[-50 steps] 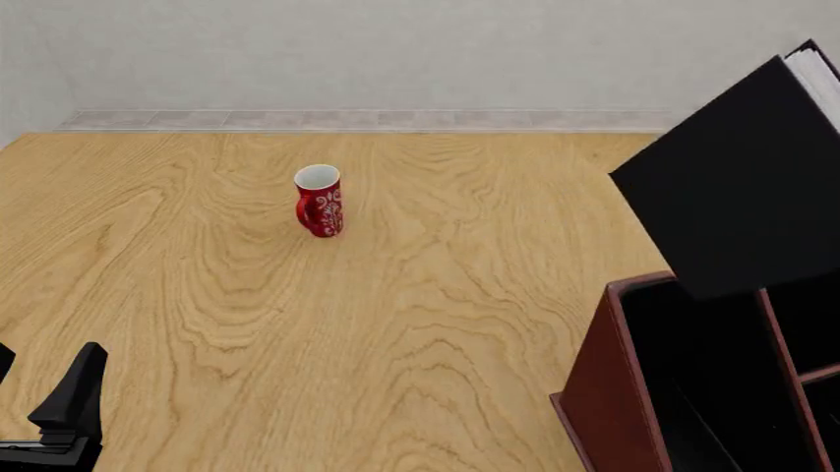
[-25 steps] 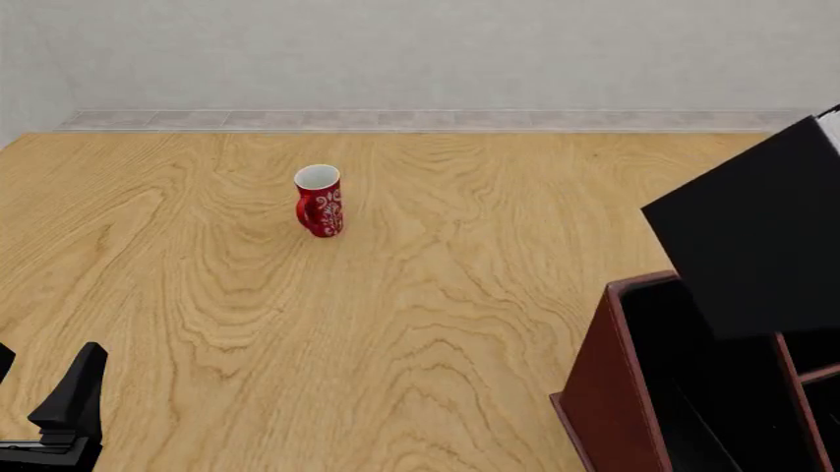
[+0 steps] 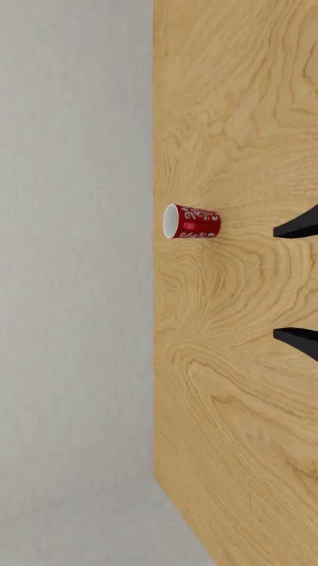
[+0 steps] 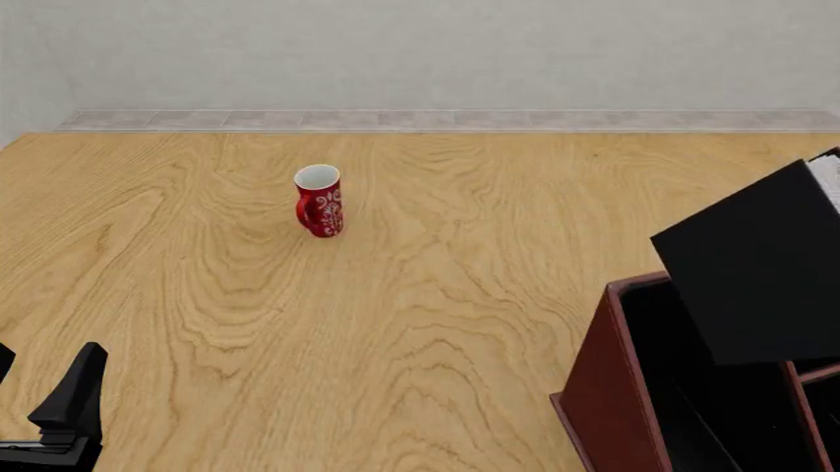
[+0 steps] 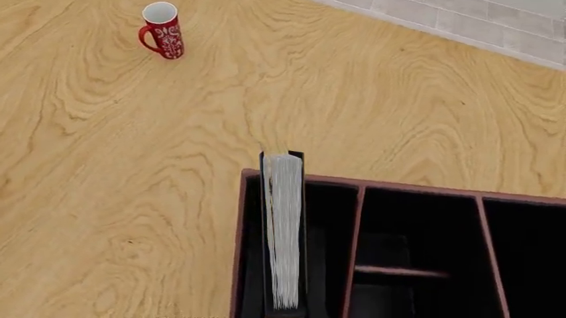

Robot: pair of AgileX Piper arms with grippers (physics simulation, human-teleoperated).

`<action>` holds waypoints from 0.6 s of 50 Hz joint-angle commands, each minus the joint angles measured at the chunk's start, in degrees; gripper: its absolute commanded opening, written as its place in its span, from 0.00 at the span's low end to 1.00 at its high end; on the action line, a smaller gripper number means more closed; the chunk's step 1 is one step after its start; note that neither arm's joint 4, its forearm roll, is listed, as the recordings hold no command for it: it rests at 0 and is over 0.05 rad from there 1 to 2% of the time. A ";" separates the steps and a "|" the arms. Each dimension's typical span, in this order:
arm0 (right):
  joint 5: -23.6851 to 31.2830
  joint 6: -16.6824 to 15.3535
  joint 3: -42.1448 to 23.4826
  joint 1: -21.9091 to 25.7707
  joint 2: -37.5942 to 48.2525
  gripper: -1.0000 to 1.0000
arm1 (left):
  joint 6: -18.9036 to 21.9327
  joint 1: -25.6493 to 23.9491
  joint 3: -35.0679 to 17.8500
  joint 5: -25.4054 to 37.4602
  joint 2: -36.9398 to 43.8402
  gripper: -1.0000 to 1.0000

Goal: Pick up the book and place it in the left compartment of the caddy.

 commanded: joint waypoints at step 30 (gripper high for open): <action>0.00 3.17 6.78 -2.78 -6.02 0.00 | 0.01 -0.02 0.00 0.04 -0.09 1.00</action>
